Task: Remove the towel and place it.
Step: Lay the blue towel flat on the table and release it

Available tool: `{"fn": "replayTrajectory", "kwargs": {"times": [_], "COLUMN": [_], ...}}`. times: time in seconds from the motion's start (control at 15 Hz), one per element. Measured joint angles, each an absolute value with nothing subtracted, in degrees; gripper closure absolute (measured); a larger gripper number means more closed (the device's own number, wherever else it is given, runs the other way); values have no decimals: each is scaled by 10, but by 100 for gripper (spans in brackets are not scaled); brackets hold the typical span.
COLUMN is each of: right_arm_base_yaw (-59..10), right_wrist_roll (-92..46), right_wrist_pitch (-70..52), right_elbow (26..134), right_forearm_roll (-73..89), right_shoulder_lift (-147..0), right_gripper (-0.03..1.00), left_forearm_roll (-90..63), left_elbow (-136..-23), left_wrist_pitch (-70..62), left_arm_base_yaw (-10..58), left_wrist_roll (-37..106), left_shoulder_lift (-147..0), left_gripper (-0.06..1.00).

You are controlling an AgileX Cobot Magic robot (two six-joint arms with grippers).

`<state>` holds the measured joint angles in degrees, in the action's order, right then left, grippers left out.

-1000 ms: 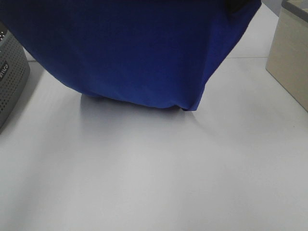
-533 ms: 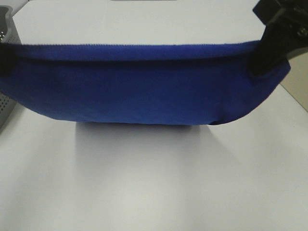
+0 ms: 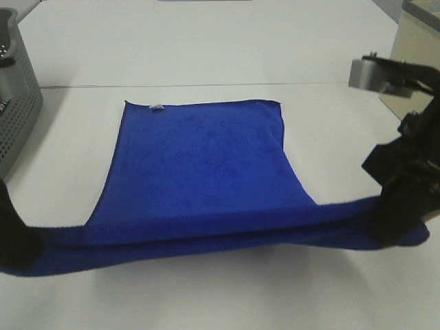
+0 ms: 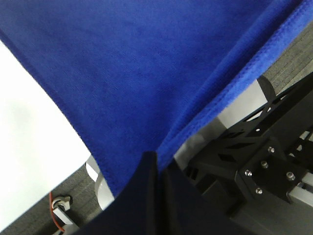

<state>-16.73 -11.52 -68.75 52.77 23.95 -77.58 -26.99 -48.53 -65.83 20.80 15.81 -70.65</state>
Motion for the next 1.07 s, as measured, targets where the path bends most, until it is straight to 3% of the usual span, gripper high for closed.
{"fn": "replayTrajectory", "kwargs": {"times": [0.47, 1.07], "right_arm_base_yaw": [-164, -162], "right_wrist_roll": [-116, -133], "right_wrist_pitch": [-684, -663], "right_elbow": [387, 359], "right_forearm_roll": [320, 330], "right_shoulder_lift": [-775, -852], "right_gripper": [95, 95], "left_forearm_roll": [-283, -296], "left_elbow": [-413, -402], "left_wrist_pitch": [-659, -666], "left_arm_base_yaw": [208, 209], "left_wrist_roll": [155, 155], "left_shoulder_lift": [-709, -781], "left_gripper": [94, 94]}}
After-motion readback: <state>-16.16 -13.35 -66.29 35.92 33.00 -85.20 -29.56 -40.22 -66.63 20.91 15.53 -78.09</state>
